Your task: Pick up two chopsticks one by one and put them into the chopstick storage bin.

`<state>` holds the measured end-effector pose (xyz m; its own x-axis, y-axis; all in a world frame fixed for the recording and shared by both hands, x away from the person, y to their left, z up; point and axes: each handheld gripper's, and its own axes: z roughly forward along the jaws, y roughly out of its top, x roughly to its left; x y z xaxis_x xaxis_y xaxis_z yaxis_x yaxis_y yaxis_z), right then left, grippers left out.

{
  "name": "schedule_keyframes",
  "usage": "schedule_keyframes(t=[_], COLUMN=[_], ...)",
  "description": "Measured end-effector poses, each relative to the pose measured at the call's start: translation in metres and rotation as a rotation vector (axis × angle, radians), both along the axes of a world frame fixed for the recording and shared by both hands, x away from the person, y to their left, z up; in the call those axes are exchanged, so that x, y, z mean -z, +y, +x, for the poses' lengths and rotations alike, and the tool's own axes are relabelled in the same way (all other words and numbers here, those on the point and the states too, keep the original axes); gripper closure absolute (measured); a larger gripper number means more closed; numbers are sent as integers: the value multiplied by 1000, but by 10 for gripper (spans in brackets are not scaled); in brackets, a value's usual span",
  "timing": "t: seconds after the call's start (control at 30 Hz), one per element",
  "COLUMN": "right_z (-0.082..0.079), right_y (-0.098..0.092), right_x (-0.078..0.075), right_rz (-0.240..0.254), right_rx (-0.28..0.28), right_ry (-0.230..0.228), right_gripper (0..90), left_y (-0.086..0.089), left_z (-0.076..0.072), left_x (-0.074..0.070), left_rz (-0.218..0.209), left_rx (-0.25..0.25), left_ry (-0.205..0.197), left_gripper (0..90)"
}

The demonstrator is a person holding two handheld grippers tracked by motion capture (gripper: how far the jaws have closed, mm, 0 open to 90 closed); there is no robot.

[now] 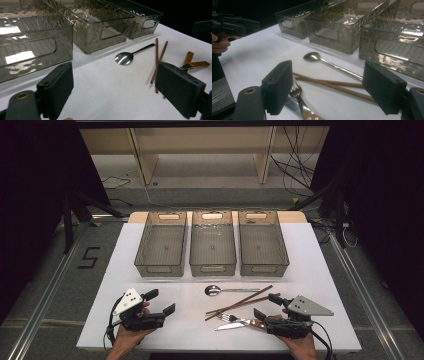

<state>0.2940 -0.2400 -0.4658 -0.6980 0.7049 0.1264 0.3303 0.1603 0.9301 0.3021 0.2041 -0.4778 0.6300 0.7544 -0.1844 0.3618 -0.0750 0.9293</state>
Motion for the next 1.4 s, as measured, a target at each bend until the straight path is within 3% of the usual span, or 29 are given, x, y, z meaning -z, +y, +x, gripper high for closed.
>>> schedule_keyframes(t=[0.37, 0.63, 0.73, 0.77, 0.8, 0.83, 0.87, 1.0, 1.4], right_z=[1, 6, 10, 13, 13, 16, 16, 25, 55], right_y=[1, -1, -1, -1, -1, -1, -1, 0, 26], right_x=[-3, -15, -22, -27, -27, -32, -32, -40, -36], right_rz=[-29, -93, -144, -196, -196, -247, -247, -350, -524], right_rx=[-6, -28, -42, -64, -64, -85, -85, -116, -234], right_ry=[-2, -9, -8, -2, -2, 7, 7, 20, 106], right_gripper=[258, 269, 273, 274, 274, 276, 276, 297, 370], left_y=[0, 0, 0, 0, 0, 0, 0, 0, -1], left_z=[0, 0, 0, 0, 1, 1, 1, 1, 0], left_x=[0, 0, 0, 1, 1, 1, 1, 1, 1], left_rz=[7, 8, 9, 12, 14, 14, 15, 16, 23], left_rx=[0, -5, -5, -4, -4, -5, -5, -6, -4], left_ry=[0, 1, 0, 0, -1, -1, -1, -1, 3], left_gripper=[150, 150, 150, 150, 150, 150, 150, 150, 150])
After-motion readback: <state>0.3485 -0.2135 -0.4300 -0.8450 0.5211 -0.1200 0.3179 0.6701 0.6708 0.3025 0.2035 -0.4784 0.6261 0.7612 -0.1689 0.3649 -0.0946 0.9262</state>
